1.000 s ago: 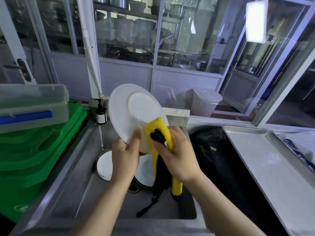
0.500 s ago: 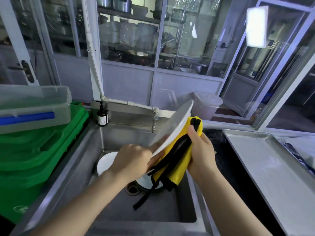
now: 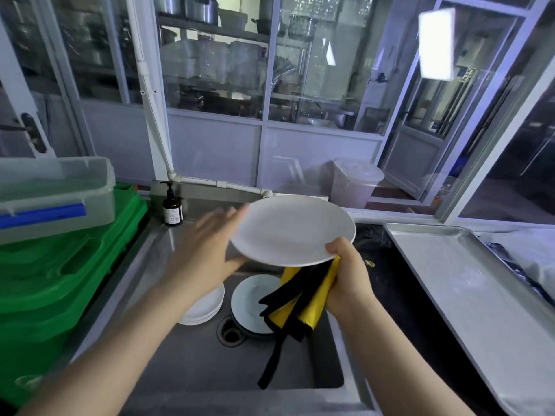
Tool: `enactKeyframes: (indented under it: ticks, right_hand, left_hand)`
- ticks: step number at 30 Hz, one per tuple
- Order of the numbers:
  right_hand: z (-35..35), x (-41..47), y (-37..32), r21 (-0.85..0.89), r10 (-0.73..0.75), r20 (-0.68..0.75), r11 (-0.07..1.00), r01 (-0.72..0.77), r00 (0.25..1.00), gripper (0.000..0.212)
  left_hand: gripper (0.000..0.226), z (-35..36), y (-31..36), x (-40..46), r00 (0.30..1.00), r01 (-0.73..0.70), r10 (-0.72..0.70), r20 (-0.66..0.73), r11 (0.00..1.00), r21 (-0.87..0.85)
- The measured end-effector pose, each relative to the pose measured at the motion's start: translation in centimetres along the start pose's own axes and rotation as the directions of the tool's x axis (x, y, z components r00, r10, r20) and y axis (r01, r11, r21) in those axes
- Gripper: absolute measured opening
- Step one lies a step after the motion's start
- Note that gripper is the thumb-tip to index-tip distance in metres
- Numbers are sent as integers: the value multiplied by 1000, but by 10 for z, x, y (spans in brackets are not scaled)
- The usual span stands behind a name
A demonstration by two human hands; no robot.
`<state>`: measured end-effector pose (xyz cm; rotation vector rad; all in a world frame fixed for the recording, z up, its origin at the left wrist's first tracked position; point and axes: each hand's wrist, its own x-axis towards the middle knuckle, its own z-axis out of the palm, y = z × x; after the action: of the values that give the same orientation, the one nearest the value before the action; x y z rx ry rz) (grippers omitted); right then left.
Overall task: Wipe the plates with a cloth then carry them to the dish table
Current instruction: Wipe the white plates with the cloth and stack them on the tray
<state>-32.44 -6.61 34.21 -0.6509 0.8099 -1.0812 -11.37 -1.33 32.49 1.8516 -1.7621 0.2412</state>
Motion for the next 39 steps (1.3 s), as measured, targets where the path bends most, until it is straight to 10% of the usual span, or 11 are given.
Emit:
enactKeyframes:
  ticks: [2, 3, 5, 7, 13, 20, 30, 39]
  right_hand:
    - [-6, 2, -1, 34, 4, -4, 999, -4, 1000, 42]
    - [-9, 3, -2, 36, 4, 10, 999, -5, 1000, 39]
    - [-13, 4, -1, 47, 2, 63, 999, -5, 998, 38]
    - [-15, 6, 2, 36, 7, 101, 999, -10, 995, 43]
    - [-22, 13, 9, -125, 31, 36, 992, -26, 999, 29]
    - [-38, 28, 3, -395, -209, -224, 913, 108, 952, 8]
    - [9, 31, 4, -841, -559, 236, 292, 455, 795, 27]
    - [24, 2, 26, -621, -302, 738, 43, 782, 603, 59]
  left_hand:
    - [81, 3, -9, -7, 918, 391, -370, 144, 781, -488]
    - [66, 4, -9, -10, 825, 524, -460, 329, 400, -752]
    - [41, 9, -7, -19, 748, 542, -236, 620, -322, -776]
    - [53, 10, 1, -25, 785, 517, -67, 615, -475, -712]
    - [39, 19, 12, -29, 841, 381, -143, 522, -528, -759]
    - [38, 28, 3, -39, 865, 377, -274, 421, -200, -905]
    - [45, 40, 41, -54, 901, 433, -111, 419, 243, -868]
    - [45, 42, 37, -55, 875, 473, -110, 471, -5, -881]
